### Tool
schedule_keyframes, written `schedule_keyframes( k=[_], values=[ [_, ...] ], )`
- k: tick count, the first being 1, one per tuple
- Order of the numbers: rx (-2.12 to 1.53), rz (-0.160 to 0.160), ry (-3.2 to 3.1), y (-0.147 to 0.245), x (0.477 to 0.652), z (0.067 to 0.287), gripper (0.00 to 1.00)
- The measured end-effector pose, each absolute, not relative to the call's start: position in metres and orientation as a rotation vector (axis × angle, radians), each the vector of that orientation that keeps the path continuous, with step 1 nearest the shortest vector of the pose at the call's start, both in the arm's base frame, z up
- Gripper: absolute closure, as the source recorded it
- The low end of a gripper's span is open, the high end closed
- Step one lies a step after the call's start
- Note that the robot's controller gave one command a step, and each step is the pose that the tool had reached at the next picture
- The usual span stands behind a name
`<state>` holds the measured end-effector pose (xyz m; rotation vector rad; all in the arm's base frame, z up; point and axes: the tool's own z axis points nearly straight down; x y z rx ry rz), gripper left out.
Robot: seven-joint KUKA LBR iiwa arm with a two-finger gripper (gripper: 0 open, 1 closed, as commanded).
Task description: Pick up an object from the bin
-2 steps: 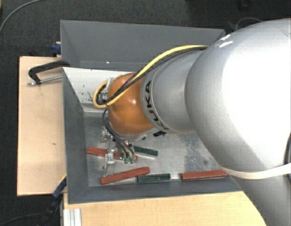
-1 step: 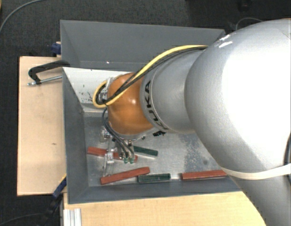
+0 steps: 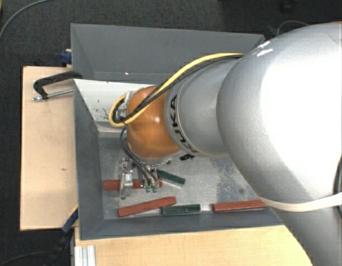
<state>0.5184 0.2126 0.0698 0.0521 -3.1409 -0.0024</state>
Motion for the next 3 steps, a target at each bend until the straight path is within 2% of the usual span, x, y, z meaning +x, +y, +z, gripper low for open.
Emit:
schedule_keyframes(
  k=[1, 2, 3],
  values=[
    [0.053, -0.008, -3.149, 0.214, 0.520, 0.116, 1.00],
    [0.055, -0.006, -3.148, 0.215, 0.522, 0.183, 1.00],
    [0.056, -0.005, -3.146, 0.216, 0.523, 0.191, 1.00]
  ],
)
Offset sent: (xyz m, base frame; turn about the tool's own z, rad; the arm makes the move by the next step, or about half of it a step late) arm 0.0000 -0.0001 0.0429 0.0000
